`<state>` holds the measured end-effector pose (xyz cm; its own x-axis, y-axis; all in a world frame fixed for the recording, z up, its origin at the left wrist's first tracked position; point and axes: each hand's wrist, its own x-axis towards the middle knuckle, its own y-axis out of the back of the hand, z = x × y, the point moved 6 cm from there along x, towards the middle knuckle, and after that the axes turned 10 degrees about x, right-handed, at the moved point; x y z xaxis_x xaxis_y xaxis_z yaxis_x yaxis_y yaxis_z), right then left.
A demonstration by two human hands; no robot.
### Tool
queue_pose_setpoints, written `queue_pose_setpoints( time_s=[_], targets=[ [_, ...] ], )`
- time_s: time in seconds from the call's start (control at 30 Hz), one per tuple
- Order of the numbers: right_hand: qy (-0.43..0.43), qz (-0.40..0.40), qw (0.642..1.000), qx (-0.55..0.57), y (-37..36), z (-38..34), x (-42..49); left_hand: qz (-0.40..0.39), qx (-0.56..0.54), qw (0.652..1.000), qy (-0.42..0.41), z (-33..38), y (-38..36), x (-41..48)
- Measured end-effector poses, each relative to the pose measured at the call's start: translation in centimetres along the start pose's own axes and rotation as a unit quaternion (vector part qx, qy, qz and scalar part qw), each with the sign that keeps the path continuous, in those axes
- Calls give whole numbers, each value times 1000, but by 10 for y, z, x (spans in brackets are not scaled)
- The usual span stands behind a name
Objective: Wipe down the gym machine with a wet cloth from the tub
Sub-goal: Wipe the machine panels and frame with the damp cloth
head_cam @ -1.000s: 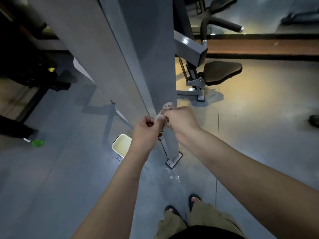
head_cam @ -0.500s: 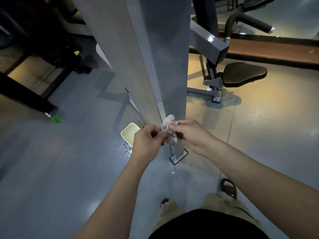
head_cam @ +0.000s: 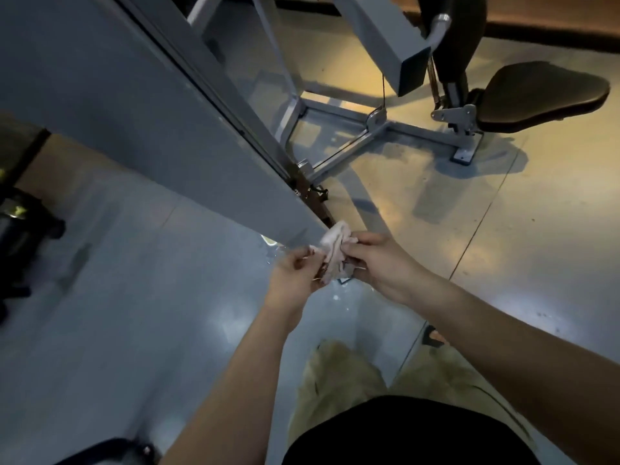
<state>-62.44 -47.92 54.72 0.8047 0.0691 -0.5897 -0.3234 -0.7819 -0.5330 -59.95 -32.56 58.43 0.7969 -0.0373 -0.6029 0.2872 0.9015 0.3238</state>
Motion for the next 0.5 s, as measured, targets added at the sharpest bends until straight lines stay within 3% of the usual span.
queue_pose_setpoints(
  time_s=[0.23,0.4,0.5],
  targets=[
    [-69,-26,996,59,38,15,26,-52,41,997,31,-8,-32,20],
    [-43,70,996,32,87,33,64,48,80,988,124,-43,-35,62],
    [-41,127,991,0,123,43,84,57,133,979,140,-68,-35,92]
  ],
)
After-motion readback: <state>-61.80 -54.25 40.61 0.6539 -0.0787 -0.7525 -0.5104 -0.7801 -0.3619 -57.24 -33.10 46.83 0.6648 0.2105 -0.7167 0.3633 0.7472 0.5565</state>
